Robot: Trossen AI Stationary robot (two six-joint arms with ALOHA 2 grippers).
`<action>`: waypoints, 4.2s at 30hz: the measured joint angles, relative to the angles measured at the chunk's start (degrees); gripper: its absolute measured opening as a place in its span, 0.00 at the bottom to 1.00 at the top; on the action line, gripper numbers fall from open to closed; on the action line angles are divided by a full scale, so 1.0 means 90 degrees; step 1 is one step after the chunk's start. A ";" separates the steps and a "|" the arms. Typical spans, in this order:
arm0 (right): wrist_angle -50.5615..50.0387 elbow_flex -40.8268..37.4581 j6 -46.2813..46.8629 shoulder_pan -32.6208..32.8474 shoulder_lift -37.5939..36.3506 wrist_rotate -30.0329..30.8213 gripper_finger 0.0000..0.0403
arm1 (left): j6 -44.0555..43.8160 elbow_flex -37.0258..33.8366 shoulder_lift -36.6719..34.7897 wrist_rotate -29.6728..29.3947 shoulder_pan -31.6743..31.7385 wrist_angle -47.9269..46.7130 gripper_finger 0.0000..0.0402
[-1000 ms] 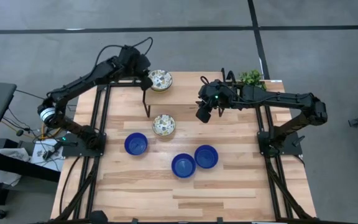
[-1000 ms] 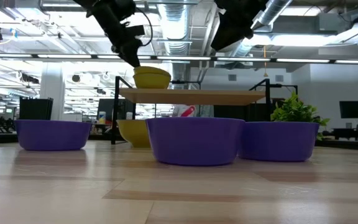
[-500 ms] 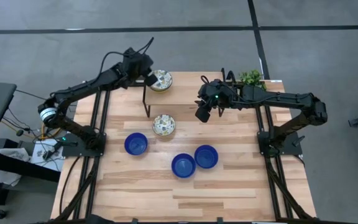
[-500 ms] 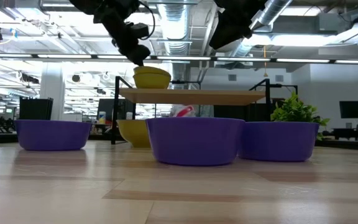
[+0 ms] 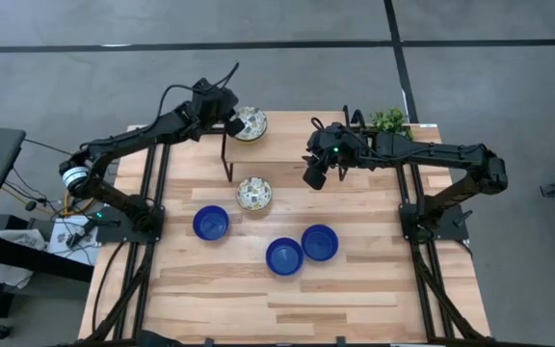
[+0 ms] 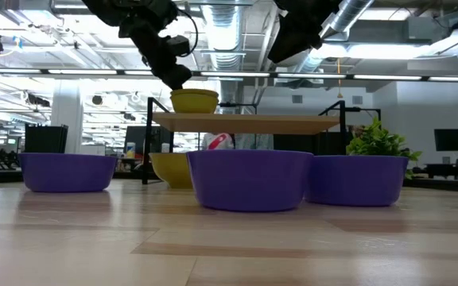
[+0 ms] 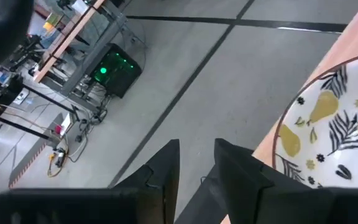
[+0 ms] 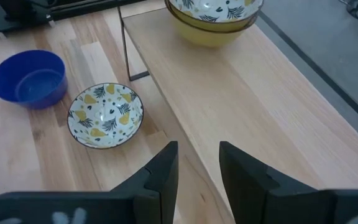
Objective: Pick & Place Mini bowls
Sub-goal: Stack the white patterned bowl on top of the white patterned bowl on the shelf
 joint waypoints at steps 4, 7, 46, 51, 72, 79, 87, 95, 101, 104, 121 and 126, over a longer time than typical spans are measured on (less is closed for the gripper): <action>-0.0001 0.0000 -0.0002 -0.0014 0.0000 0.0000 0.26 | 0.0000 -0.0004 -0.0015 -0.0002 0.0000 0.0224 0.25; -0.0001 0.0000 0.0000 -0.0055 0.0000 -0.0006 0.26 | -0.0001 -0.0004 -0.0015 -0.0002 0.0000 0.0405 0.25; 0.0841 0.0000 0.0146 0.1152 0.0090 -0.0495 0.26 | -0.3890 -0.0051 -0.1865 0.2972 -0.3216 -0.2387 0.25; 0.1085 0.0001 0.0687 0.1522 0.0423 -0.0485 0.26 | -0.4323 -0.0439 -0.1976 0.3314 -0.3796 -0.2395 0.25; 0.2061 -0.0760 0.1576 0.2443 0.1145 0.0619 0.26 | -0.5695 -0.2268 -0.3796 0.2548 -0.4408 -0.2031 0.25; 0.2450 -0.0778 0.1317 0.2308 0.1665 0.0442 0.26 | -0.5699 -0.2701 -0.3753 0.2448 -0.4403 -0.1721 0.25; 0.2585 -0.0715 -0.1000 0.2037 0.2469 0.0345 0.26 | -0.6168 -0.2964 -0.3621 0.2426 -0.4401 -0.1360 0.25; 0.2720 -0.0159 -0.2167 0.1827 0.3075 0.0340 0.26 | -0.6173 -0.2967 -0.3579 0.2426 -0.4401 -0.1280 0.25; 0.2718 0.0074 -0.2801 0.1630 0.3252 0.0149 0.26 | -0.6142 -0.2967 -0.3572 0.2429 -0.4401 -0.1284 0.25; 0.2688 0.0080 -0.2885 0.1523 0.3249 -0.0043 0.26 | -0.6129 -0.2967 -0.3572 0.2429 -0.4401 -0.1283 0.25; 0.2455 0.0062 -0.3837 0.1153 0.3404 -0.0784 0.26 | -0.6006 -0.2967 -0.3572 0.2429 -0.4400 -0.1279 0.25; 0.2459 0.0083 -0.3891 0.1155 0.3466 -0.0828 0.26 | -0.6006 -0.2964 -0.3572 0.2429 -0.4398 -0.1279 0.25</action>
